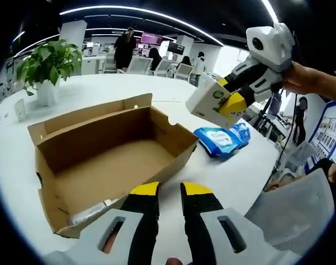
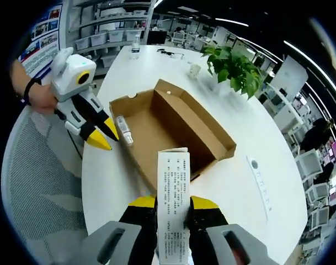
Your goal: Operate the shoe box by opening the lid, removing the specified soft item, and placing it in the target area until the item is outside and the box remains undamaged.
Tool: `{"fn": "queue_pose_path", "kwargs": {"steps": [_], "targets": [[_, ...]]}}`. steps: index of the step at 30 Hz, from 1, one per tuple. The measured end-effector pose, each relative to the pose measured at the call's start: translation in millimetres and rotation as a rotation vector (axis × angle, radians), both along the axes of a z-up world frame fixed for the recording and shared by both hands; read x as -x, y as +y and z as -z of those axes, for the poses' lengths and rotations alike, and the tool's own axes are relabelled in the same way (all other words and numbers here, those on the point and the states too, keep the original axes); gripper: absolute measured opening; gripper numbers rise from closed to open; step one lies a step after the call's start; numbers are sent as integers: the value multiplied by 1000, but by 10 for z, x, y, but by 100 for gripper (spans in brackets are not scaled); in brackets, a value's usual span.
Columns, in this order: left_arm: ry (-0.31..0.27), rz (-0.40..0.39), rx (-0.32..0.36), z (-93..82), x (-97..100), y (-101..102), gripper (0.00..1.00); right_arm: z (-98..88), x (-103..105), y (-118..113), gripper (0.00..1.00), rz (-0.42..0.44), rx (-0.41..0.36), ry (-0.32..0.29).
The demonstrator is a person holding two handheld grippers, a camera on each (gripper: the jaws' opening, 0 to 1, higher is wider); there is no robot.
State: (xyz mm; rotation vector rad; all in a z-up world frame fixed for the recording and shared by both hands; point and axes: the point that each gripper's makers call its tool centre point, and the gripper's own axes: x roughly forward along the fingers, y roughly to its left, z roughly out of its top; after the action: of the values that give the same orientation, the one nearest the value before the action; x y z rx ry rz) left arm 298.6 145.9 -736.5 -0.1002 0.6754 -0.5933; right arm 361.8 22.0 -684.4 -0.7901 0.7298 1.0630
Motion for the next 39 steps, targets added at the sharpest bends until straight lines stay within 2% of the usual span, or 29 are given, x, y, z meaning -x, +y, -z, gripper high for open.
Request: {"fn": "queue_pose_path", "kwargs": {"steps": [9,22,39], "targets": [[3,6,-12,16,3,1,14,118,166,-397,17,83,5,19],[-15,1,0,-23,-11,-7,16,254,453,-814,17,180,-13,59],[-17,-9,-40,-13,4,37,17,459,718,-1460,17,303,-14,94]]}}
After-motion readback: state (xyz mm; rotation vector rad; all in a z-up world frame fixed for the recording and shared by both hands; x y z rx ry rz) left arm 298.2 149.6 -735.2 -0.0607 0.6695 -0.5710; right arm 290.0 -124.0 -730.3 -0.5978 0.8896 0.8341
